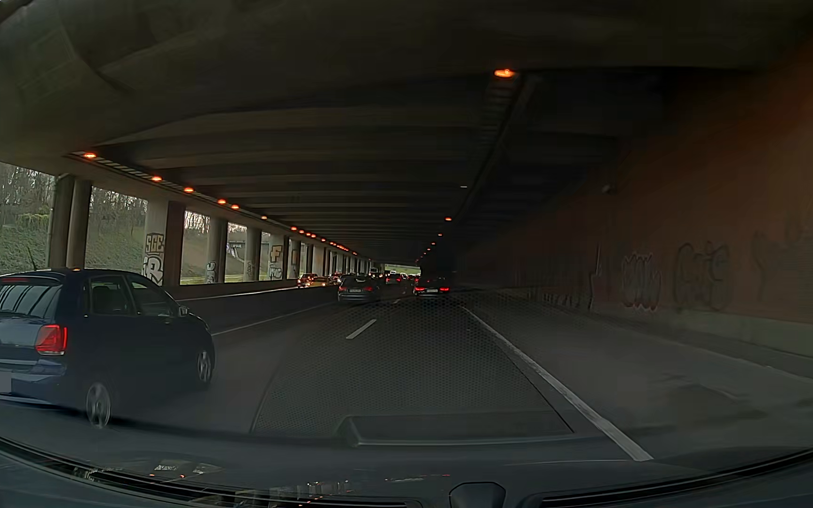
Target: Follow the waypoints while adhering to traffic rules and regulations
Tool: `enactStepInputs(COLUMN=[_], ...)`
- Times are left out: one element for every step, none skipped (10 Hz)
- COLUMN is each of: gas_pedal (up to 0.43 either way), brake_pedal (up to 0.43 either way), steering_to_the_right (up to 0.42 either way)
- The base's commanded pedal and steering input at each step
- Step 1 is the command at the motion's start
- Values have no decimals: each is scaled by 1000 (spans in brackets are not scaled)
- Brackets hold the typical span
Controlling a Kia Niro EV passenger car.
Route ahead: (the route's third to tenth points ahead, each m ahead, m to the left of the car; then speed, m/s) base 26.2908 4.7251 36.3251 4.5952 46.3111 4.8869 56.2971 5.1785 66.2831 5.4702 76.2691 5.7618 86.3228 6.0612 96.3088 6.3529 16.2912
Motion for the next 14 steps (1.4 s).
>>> enactStepInputs(gas_pedal=[0, 0, 0, 0, 0, 0, 0, 0, 0, 0, 0, 0, 0, 8], brake_pedal=[0, 0, 0, 0, 0, 0, 0, 0, 0, 0, 0, 0, 0, 0], steering_to_the_right=[-4, -3, -3, -3, -2, -2, -2, -2, -2, -3, -3, -2, -3, -3])
